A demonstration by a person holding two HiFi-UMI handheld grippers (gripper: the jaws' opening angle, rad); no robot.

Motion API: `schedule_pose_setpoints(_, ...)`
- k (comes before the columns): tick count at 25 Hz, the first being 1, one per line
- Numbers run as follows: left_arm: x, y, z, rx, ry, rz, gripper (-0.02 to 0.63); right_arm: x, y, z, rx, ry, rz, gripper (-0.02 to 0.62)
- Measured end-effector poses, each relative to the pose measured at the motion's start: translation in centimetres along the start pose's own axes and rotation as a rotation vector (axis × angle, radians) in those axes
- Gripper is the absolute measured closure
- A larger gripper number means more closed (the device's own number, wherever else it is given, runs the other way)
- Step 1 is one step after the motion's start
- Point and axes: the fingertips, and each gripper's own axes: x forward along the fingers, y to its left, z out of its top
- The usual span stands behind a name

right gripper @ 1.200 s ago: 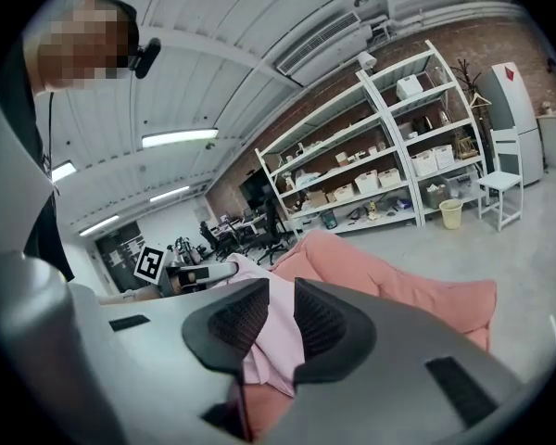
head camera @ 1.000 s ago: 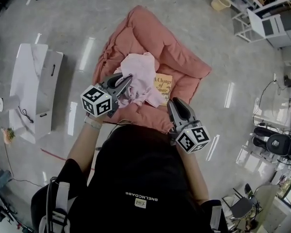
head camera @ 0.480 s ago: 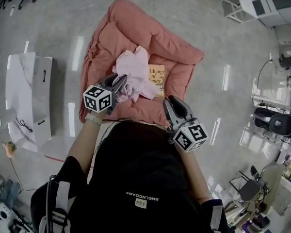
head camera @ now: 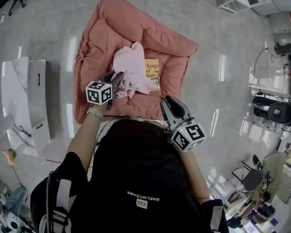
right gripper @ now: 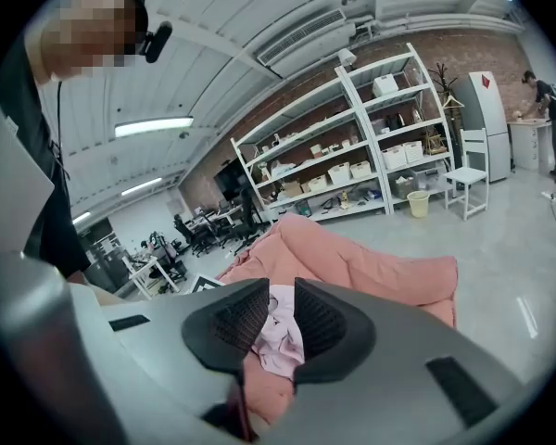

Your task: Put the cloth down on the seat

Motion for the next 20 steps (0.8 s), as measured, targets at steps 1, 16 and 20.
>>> schedule_pose_setpoints(1, 0.4, 0.1, -0.3, -0.002, 0.006, -0.001, 0.510, -0.3, -0.1, -0.1, 0.001, -0.002, -0.007, 0.494)
schedule_pose_setpoints(16, 4.4, 1.9, -5.5, -0.023, 0.143, 0.076, 0.351, -3.1, -1.0, -2.0, 0.036, 0.000, -0.045, 0.494)
schedule_pose_setpoints(20, 4.6, 1.6, -5.7, -0.016, 0.148, 0.080, 0.339, -3.7, -0.9, -2.6, 0.040, 0.000, -0.045, 0.494)
